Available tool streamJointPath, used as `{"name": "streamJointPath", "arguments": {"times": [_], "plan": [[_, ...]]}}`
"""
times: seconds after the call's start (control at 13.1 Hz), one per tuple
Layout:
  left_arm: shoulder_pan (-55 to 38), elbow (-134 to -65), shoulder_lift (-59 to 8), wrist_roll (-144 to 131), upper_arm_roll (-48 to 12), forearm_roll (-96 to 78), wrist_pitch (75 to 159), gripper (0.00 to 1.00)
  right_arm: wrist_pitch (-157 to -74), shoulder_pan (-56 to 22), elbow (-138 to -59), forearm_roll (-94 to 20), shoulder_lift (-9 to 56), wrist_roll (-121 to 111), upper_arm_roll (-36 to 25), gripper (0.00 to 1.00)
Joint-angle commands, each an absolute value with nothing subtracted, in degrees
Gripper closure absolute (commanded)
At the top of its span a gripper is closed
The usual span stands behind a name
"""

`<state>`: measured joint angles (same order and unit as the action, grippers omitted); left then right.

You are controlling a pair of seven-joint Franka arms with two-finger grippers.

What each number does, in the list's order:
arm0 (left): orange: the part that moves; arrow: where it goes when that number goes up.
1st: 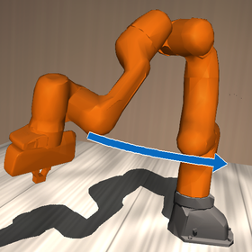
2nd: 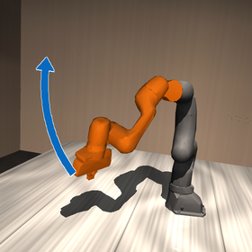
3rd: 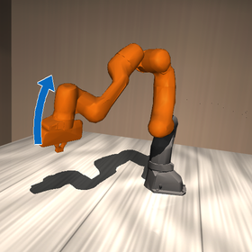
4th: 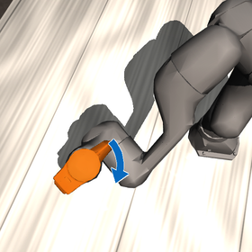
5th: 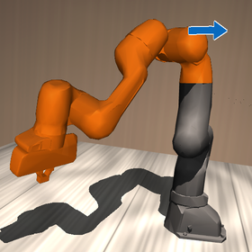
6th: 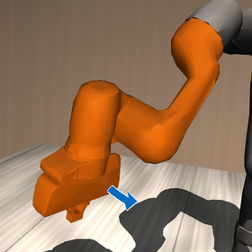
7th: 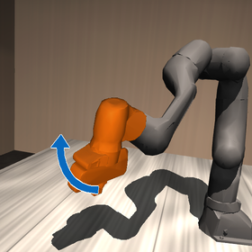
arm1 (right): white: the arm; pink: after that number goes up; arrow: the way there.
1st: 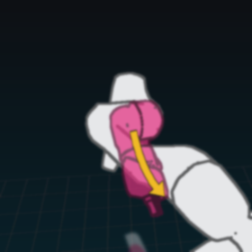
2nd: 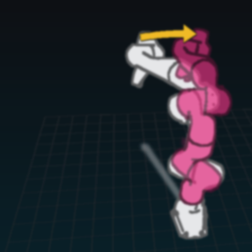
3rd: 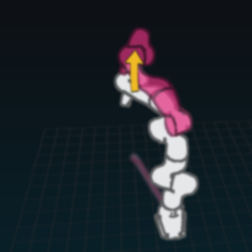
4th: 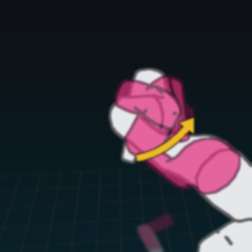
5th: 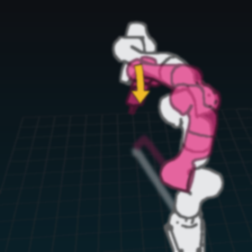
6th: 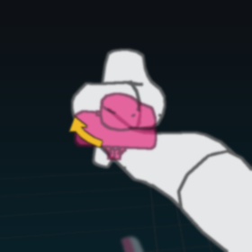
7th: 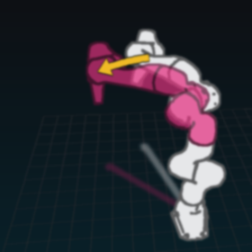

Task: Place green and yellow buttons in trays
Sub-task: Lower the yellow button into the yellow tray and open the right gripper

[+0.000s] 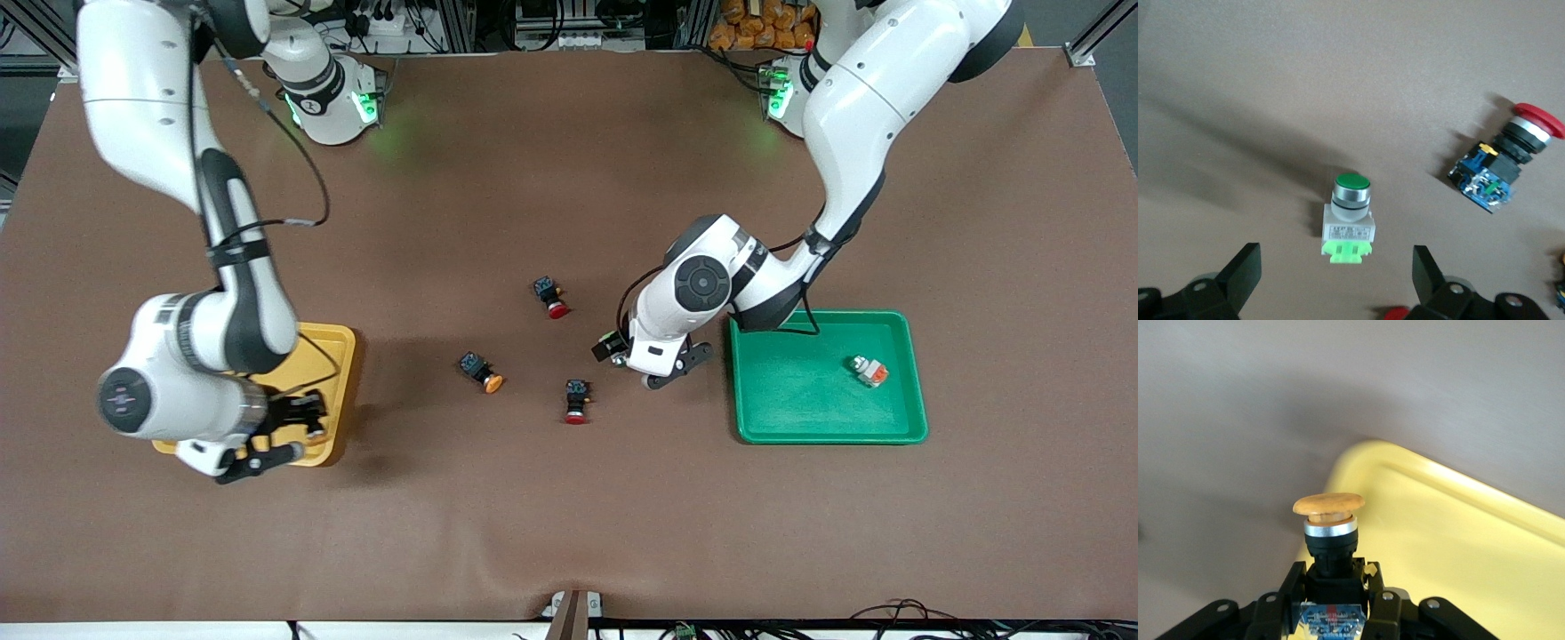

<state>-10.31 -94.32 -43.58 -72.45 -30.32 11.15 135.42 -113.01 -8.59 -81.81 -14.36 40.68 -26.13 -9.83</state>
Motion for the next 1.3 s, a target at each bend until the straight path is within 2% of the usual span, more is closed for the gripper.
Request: {"name": "streamJointPath", "arguments": {"times": [0.0, 0.08, 0.15, 0.23, 0.46, 0.77, 1.23], "plan": [[-13.53, -92.47, -44.91, -73.74, -27.69, 10.64, 137.19, 0.00, -112.50, -4.67, -82.71, -13.54, 39.29, -33.55, -8.44, 0.99], [-13.97, -91.59, -45.70, -74.52, -27.69, 10.63, 137.20, 0.00, -112.85, -4.40, -82.62, -12.67, 39.46, -36.53, -8.44, 0.59], [-14.67, -90.71, -46.40, -75.40, -27.60, 10.81, 137.20, 0.00, -113.11, -4.66, -82.53, -11.53, 39.64, -38.91, -8.44, 0.03], [-14.94, -90.44, -46.75, -75.67, -27.51, 10.98, 137.20, 0.00, -113.46, -4.66, -82.27, -12.04, 39.73, -39.02, -8.44, 0.00], [-14.94, -90.53, -47.28, -75.67, -27.25, 11.42, 137.20, 0.05, -113.47, -7.54, -82.09, -12.04, 40.08, -39.20, -8.09, 0.00], [-14.94, -90.53, -47.72, -75.59, -27.33, 11.51, 137.20, 0.19, -113.03, -14.22, -81.74, -12.22, 39.90, -39.99, -7.74, 0.00], [-14.94, -90.62, -47.81, -75.59, -27.25, 11.60, 137.20, 0.57, -113.82, -20.56, -83.23, -14.14, 39.81, -41.75, -4.84, 0.00]]}}
